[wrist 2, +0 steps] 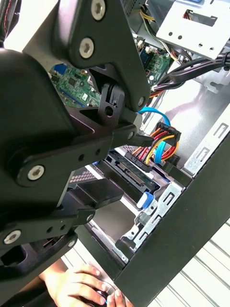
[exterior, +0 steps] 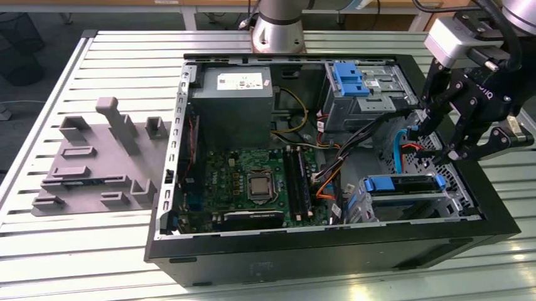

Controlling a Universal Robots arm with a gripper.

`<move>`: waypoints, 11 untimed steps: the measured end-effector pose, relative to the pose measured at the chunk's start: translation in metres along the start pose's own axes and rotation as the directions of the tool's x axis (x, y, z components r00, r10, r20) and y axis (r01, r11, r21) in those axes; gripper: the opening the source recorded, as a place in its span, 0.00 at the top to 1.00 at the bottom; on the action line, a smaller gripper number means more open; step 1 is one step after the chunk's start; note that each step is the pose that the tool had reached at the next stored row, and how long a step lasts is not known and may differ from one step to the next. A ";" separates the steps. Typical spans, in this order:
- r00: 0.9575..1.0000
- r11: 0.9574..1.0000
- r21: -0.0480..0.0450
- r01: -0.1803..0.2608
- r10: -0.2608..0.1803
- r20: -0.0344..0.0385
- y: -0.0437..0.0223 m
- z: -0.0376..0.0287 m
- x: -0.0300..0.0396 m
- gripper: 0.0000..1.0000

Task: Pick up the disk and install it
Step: 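Insert the first disk wire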

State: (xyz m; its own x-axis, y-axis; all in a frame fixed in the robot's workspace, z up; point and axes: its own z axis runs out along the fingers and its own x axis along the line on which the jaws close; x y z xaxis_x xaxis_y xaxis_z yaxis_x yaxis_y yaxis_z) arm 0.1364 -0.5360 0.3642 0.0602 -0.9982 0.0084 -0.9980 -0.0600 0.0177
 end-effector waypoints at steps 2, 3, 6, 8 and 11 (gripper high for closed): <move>1.000 1.000 0.000 0.000 0.000 0.000 0.0000 0.0000 0.0000 0.46; 1.000 1.000 0.000 0.000 0.000 0.000 0.0000 0.0001 0.0000 0.46; 1.000 1.000 0.000 0.000 0.000 0.000 0.0000 0.0001 0.0000 0.46; 1.000 1.000 0.000 -0.001 0.001 0.000 0.0000 0.0002 0.0000 0.46; 1.000 1.000 0.000 -0.013 0.013 -0.001 0.0000 0.0006 0.0000 0.46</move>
State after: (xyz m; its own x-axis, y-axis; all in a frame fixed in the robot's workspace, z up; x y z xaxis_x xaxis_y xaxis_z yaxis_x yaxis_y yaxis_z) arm 0.1363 -0.5360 0.3636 0.0471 -0.9988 0.0093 -0.9987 -0.0469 0.0178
